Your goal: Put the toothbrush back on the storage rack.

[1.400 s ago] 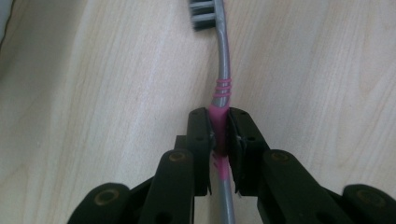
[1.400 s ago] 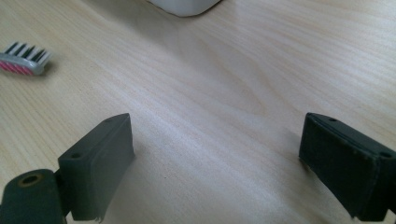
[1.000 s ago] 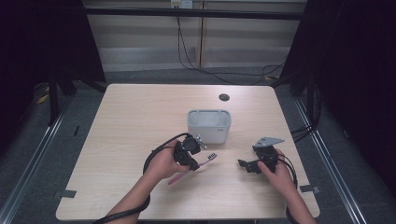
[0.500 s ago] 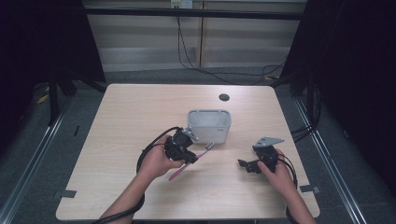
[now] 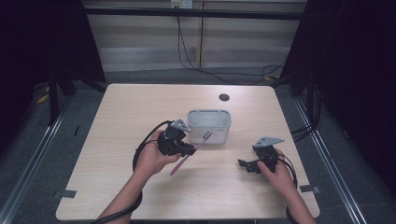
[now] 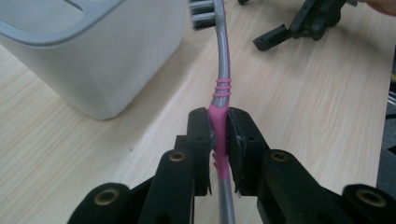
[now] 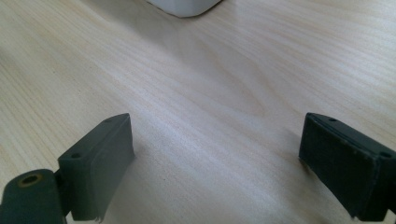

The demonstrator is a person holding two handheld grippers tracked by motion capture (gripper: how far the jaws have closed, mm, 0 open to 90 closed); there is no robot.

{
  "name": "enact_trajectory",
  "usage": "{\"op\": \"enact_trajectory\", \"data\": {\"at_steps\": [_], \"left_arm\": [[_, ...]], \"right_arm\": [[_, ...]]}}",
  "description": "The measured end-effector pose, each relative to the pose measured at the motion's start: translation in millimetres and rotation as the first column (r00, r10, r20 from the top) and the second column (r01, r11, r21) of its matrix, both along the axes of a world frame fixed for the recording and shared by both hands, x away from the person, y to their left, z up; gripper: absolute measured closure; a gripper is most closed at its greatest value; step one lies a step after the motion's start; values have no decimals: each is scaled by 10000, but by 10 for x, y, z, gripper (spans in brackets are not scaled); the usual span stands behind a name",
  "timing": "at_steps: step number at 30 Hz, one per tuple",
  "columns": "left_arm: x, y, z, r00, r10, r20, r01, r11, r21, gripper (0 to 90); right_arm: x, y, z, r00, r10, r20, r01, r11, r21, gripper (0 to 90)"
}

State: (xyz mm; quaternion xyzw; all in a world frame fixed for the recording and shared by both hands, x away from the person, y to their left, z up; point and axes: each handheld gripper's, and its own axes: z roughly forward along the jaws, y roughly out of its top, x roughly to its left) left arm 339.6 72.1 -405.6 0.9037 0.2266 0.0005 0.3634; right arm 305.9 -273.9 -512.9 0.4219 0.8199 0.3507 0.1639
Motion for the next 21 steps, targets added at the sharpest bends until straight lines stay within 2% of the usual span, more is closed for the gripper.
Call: {"op": "enact_trajectory", "data": {"at_steps": [5, 13, 17, 21], "left_arm": [[4, 51, 56, 9993, 346, 107, -340, 9980, -531, 798], [17, 109, 121, 9975, 620, 349, -583, 9933, -1003, 798], [30, 149, 166, 9943, 930, 525, -849, 9867, -1389, 798], [44, 178, 204, 9922, 1082, 621, -979, 9837, -1508, 798]], "right_arm": [[-1, 0, 0, 10000, -8, -11, 8, 10000, 3, 94], [1, 0, 0, 10000, 4, 3, -4, 10000, 1, 94], [0, 0, 0, 10000, -3, 0, 3, 10000, 1, 94], [0, 0, 0, 10000, -10, -6, 10, 10000, 1, 94]]}}
